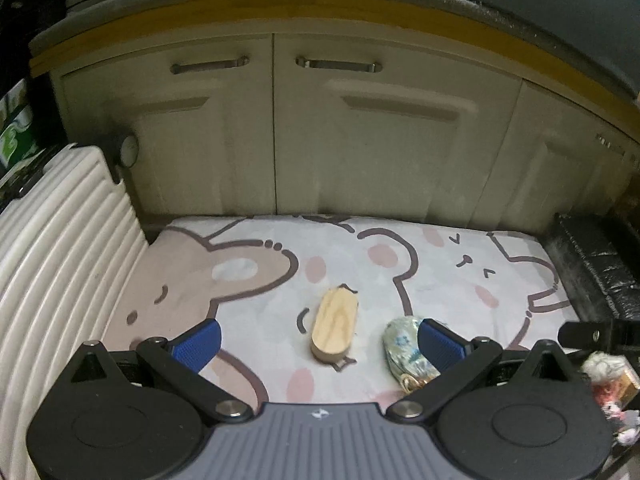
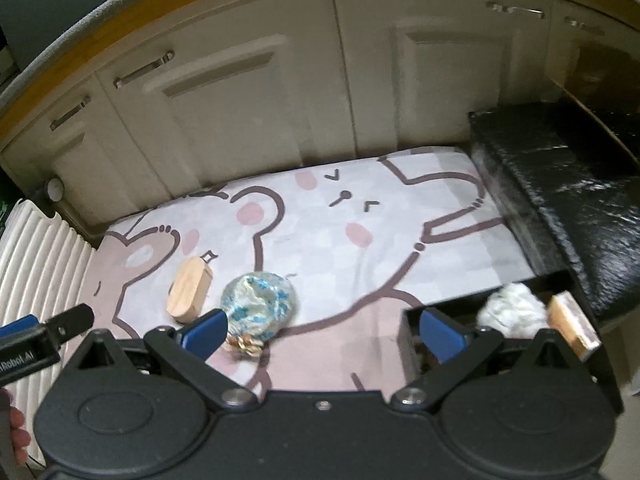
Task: Organize objects
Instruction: 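Move the left tool toward the wooden block while the right tool approaches the floral pouch, then grasp the wooden block with the left tool while the right tool grasps the floral pouch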
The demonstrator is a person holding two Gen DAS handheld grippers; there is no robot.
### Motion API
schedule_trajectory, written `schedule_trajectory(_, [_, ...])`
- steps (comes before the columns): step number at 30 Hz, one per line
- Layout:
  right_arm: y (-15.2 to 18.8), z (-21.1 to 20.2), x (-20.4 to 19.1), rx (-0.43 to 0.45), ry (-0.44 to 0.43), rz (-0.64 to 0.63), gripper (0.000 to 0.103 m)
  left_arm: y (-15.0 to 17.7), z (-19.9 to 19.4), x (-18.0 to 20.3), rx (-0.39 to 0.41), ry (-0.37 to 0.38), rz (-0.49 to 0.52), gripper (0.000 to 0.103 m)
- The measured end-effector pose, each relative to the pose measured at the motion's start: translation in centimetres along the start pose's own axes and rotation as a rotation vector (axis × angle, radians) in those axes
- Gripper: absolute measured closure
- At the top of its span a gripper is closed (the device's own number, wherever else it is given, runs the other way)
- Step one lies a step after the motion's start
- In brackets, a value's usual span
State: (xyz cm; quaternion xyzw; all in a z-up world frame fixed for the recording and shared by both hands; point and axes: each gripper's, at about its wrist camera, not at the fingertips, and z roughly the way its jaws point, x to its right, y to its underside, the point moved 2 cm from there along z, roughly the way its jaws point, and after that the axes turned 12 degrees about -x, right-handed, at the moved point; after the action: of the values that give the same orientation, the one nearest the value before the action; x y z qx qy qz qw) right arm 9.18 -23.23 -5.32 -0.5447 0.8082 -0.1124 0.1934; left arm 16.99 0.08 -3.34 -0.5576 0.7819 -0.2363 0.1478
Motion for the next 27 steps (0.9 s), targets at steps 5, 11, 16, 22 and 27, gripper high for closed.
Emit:
schedule_trajectory(5, [-2.4, 2.3, -1.2, -0.006, -0.012, -0.013, 0.0, -1.8, 2.5, -0.5, 0.014, 0.009, 0.012, 0.01])
schedule_trajectory(11, [-3.8, 6.4, -1.7, -0.033, -0.017, 0.029, 0.0, -3.7, 6.0, -1.0, 0.003, 0.033, -0.029, 0.024])
schedule_trajectory(16, [-3.8, 10.0, -2.7, -0.041, -0.031, 0.0, 0.0, -4.6, 9.3, -1.3, -0.023, 0.066, -0.056, 0.03])
schedule_trajectory(22, [-2.5, 14.0, -4.1, -0.094, -0.06, -0.027, 0.0, -4.4, 13.3, -0.2, -0.103, 0.104, 0.01, 0.032])
schedule_trajectory(27, [-1.4, 15.8, -5.7, -0.1, -0.045, -0.112, 0.0, -3.9, 15.9, 0.4, -0.161, 0.088, 0.054, 0.032])
